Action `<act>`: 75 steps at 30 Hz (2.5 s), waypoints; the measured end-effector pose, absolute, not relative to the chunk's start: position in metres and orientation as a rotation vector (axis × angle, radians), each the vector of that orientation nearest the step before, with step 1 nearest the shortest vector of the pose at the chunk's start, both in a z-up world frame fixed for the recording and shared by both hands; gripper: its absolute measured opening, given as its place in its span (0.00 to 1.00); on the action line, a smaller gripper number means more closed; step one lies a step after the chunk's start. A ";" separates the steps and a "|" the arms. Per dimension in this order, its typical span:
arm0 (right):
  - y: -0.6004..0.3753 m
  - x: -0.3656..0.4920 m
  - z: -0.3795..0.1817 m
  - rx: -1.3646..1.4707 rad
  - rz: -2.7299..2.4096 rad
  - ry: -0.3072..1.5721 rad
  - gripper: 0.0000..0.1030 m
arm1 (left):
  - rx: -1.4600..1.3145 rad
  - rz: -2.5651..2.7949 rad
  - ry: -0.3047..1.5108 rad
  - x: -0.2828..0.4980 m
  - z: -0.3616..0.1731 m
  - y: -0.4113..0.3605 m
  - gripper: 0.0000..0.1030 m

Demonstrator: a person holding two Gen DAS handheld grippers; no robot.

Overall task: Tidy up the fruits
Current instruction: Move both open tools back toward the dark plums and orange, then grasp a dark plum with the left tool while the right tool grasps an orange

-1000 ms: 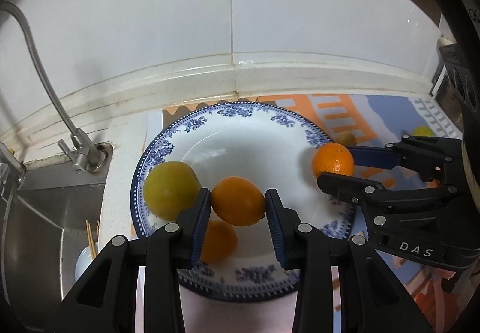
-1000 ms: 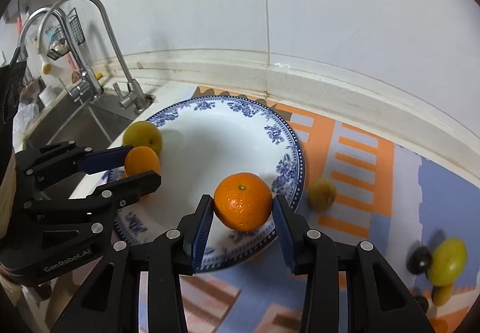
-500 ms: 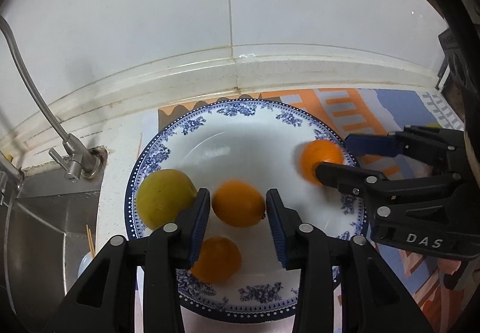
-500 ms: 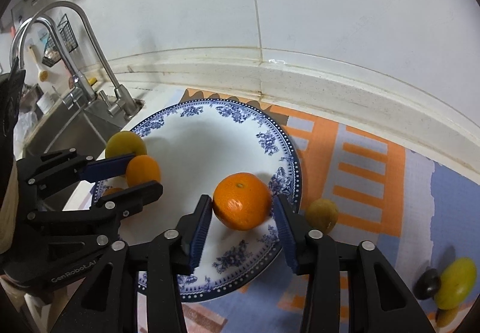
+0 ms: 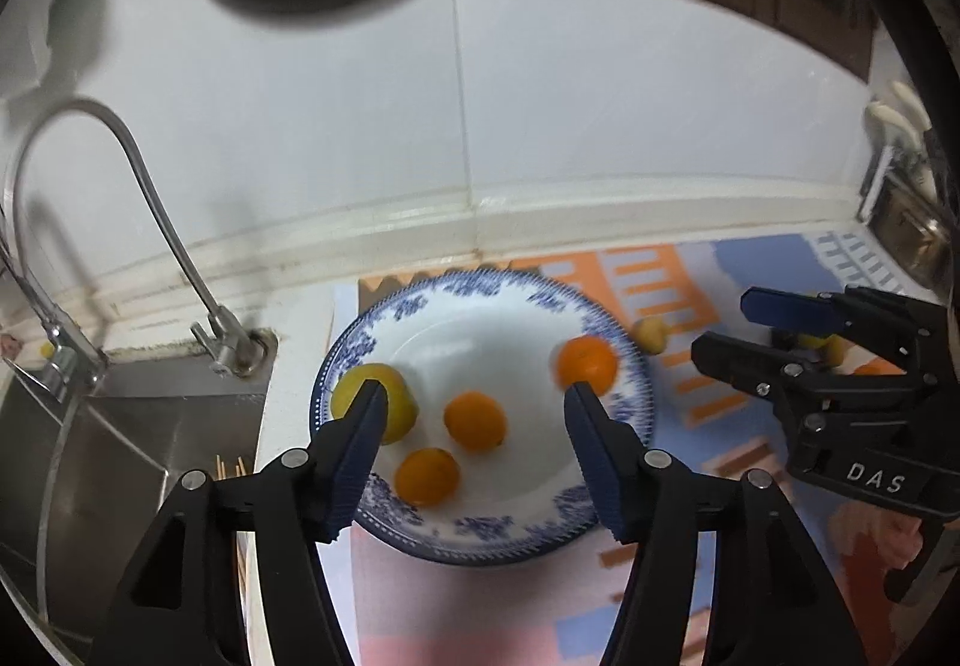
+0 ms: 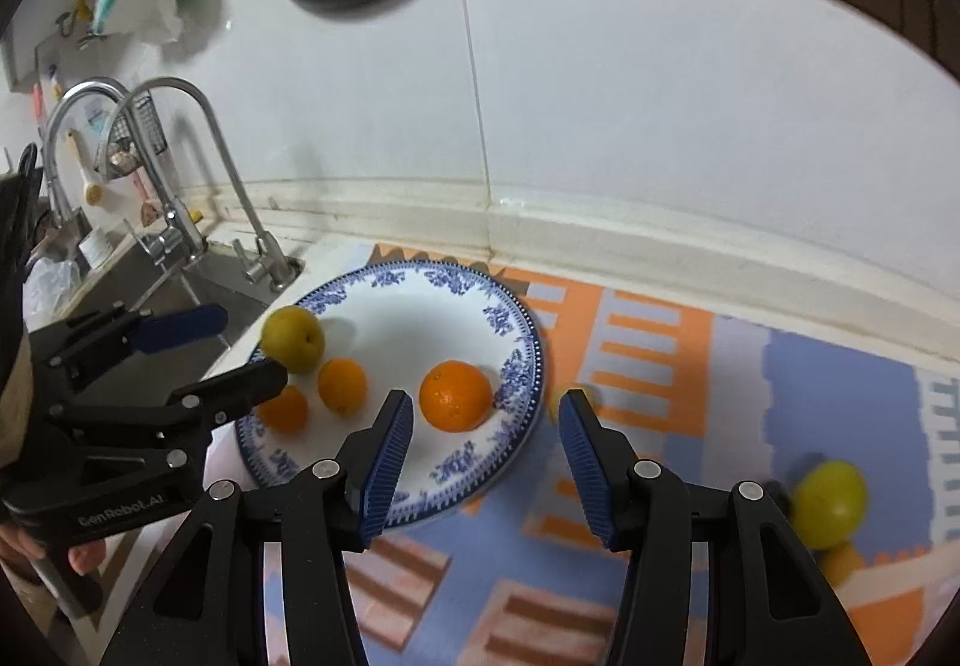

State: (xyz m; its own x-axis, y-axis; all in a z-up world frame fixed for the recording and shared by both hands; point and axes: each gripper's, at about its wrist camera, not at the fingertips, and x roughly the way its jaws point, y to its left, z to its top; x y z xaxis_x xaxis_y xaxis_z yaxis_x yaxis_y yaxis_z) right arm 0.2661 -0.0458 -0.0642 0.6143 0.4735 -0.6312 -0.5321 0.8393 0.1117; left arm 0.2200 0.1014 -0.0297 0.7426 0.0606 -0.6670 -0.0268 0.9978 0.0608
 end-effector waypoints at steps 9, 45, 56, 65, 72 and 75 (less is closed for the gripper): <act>-0.086 0.220 -0.034 -0.017 0.531 0.629 0.63 | 0.042 0.015 0.631 0.174 0.003 0.072 0.73; -0.217 0.129 -0.026 0.037 0.095 0.510 0.74 | 0.169 -0.409 0.508 0.167 0.000 -0.049 0.80; -0.220 0.147 -0.052 0.023 0.030 0.554 0.74 | 0.277 -0.561 0.533 0.205 -0.034 -0.068 0.79; -0.219 0.175 -0.080 0.019 0.017 0.639 0.74 | 0.324 -0.650 0.579 0.238 -0.062 -0.078 0.72; -0.224 0.195 -0.105 0.044 0.019 0.721 0.71 | 0.340 -0.711 0.640 0.263 -0.081 -0.090 0.69; -0.225 0.201 -0.111 0.049 0.020 0.741 0.69 | 0.345 -0.725 0.668 0.271 -0.089 -0.096 0.66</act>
State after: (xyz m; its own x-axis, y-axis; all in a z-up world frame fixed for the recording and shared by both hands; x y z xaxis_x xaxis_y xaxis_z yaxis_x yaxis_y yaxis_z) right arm 0.2011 -0.2253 -0.1113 0.7380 0.0350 -0.6739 -0.0007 0.9987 0.0512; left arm 0.2715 -0.0959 -0.0895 0.5569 -0.4947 -0.6672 0.7051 0.7061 0.0650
